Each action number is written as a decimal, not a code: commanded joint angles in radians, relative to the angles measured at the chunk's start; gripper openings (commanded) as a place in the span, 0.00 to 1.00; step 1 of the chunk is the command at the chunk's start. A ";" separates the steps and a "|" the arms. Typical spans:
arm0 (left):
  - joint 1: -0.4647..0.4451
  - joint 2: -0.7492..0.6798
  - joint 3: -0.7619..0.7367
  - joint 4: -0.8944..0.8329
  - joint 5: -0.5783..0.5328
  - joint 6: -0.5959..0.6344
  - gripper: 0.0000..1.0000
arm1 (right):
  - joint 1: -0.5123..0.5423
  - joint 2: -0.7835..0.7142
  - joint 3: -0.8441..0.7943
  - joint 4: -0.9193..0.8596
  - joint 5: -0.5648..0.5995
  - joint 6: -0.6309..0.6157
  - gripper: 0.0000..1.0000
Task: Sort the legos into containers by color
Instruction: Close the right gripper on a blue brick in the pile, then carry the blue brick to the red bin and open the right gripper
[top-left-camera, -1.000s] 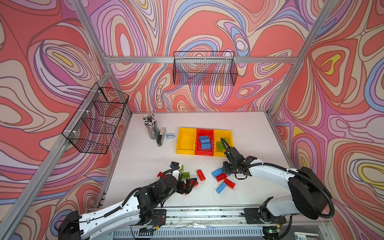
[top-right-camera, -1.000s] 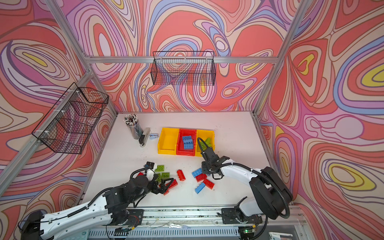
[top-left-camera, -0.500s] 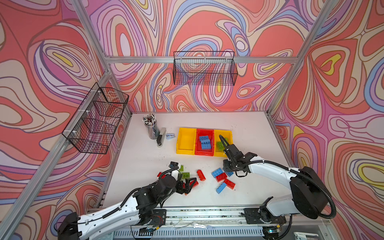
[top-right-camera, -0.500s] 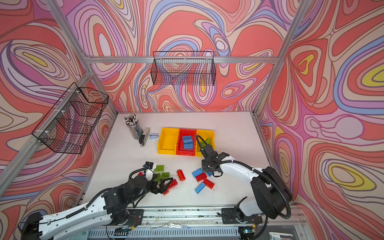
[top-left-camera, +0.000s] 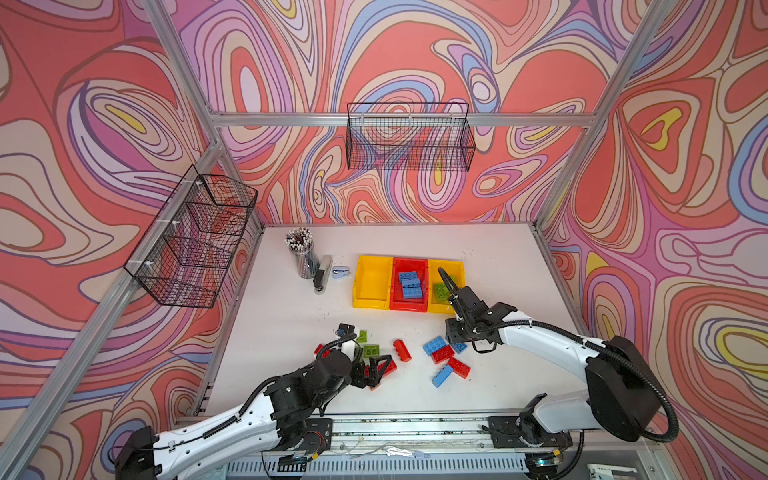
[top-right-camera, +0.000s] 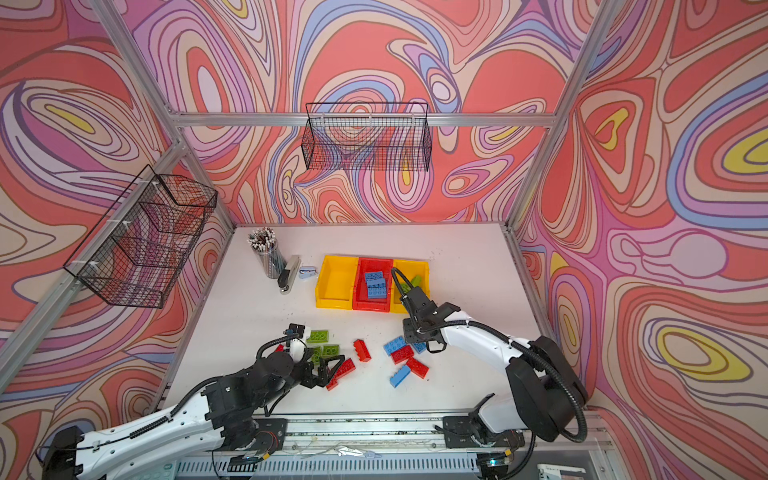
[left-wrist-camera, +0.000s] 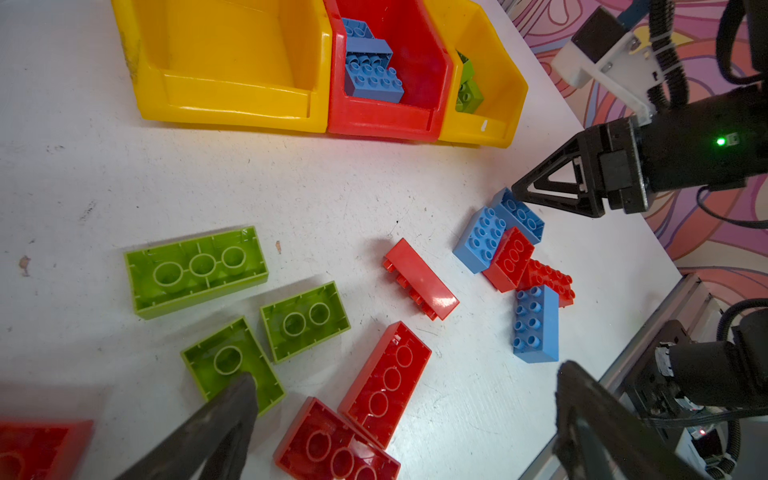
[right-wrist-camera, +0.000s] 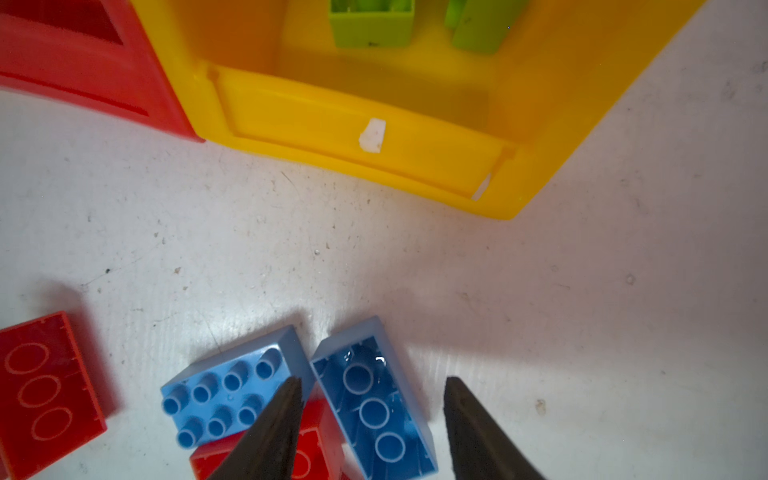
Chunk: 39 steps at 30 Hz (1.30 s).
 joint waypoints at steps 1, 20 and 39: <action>-0.004 -0.003 -0.007 -0.017 -0.020 -0.021 1.00 | 0.003 0.016 -0.014 -0.004 -0.016 -0.013 0.57; -0.004 -0.051 -0.024 -0.047 -0.031 -0.027 1.00 | 0.004 0.109 -0.036 0.022 -0.009 0.003 0.45; -0.005 -0.014 0.019 -0.066 -0.028 -0.024 1.00 | 0.004 0.091 0.369 -0.080 0.046 -0.078 0.31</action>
